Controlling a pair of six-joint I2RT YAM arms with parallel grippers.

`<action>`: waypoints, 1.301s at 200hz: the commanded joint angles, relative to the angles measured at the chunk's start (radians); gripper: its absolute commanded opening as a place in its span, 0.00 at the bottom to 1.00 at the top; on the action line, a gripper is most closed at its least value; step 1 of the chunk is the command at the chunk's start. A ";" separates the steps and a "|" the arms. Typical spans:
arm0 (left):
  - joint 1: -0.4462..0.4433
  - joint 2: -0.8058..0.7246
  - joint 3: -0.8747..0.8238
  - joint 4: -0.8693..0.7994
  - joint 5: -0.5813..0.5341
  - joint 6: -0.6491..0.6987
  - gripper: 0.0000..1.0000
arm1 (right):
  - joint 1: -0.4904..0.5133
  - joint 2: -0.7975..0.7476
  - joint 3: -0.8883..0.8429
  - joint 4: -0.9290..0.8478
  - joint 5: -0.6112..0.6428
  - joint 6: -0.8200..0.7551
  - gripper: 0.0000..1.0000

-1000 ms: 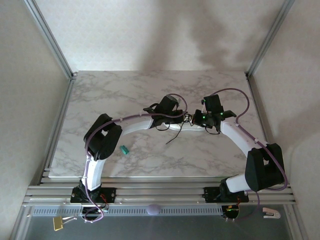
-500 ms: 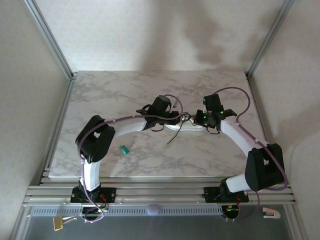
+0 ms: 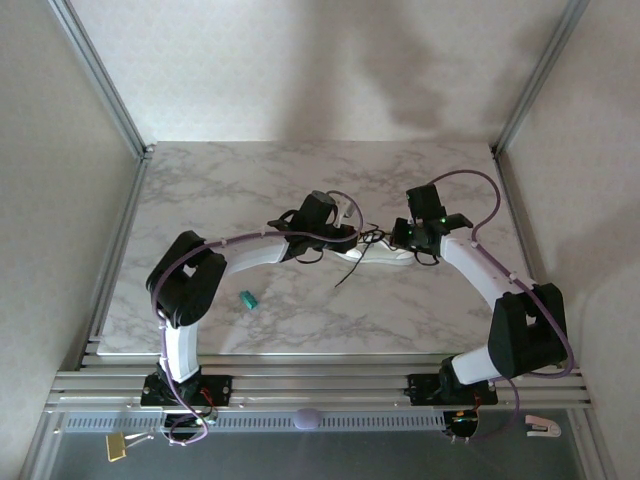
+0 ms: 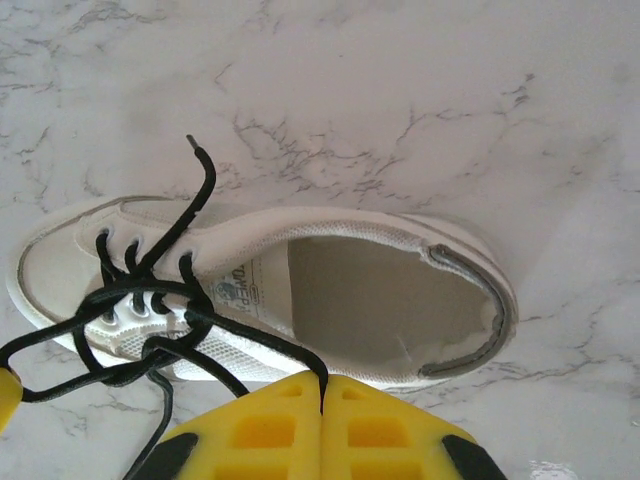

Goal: Tie the shoes

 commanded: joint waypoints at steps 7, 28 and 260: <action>0.006 -0.004 0.026 -0.075 -0.065 0.066 0.00 | -0.008 0.006 0.029 -0.044 0.067 -0.017 0.00; 0.006 -0.001 0.033 -0.101 -0.078 0.090 0.00 | -0.007 0.007 0.031 -0.044 0.068 -0.021 0.00; -0.139 0.139 0.313 -0.473 -0.439 0.713 0.00 | -0.010 0.037 0.092 -0.050 0.060 -0.105 0.00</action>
